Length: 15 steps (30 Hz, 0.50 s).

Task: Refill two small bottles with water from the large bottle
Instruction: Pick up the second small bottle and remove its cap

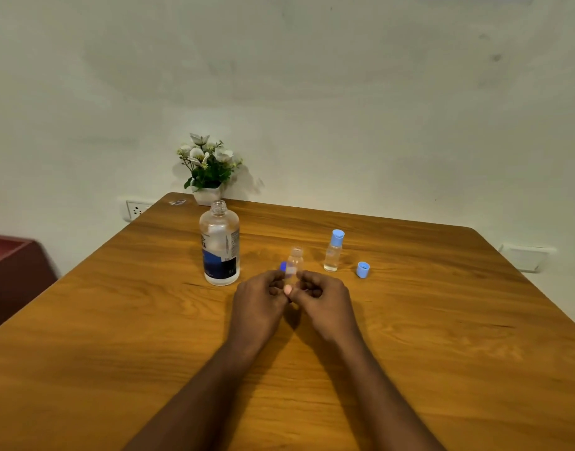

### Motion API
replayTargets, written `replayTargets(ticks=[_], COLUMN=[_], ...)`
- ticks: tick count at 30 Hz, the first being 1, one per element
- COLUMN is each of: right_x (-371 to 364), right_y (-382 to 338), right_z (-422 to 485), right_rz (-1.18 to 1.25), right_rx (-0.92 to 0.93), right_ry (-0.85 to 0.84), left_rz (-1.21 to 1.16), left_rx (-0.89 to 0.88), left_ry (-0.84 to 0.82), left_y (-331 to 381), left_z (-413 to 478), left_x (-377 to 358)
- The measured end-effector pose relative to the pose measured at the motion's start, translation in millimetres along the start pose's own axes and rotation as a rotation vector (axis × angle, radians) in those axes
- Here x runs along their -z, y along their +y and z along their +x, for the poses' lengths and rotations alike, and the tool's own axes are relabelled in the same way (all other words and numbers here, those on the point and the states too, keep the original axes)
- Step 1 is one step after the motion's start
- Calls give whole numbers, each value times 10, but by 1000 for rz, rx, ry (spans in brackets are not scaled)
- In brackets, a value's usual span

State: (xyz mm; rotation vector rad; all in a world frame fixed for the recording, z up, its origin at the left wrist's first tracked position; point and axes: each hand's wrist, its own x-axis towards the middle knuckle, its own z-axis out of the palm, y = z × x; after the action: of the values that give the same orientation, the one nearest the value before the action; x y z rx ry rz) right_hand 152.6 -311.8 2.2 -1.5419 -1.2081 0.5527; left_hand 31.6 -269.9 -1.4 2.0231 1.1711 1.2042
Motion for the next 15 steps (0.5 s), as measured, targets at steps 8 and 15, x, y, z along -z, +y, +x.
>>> replayTargets(ticks=[8,15], right_x=[-124,-165], right_y=[-20,-18], right_z=[23,27], right_rz=[-159,-204], right_rx=[32,67], right_ry=[-67,-81], left_rz=[144,99], left_rx=[-42,-21], left_ry=[-55,-86], left_y=[-27,-49], left_z=[-98,-106], left_x=[80,78])
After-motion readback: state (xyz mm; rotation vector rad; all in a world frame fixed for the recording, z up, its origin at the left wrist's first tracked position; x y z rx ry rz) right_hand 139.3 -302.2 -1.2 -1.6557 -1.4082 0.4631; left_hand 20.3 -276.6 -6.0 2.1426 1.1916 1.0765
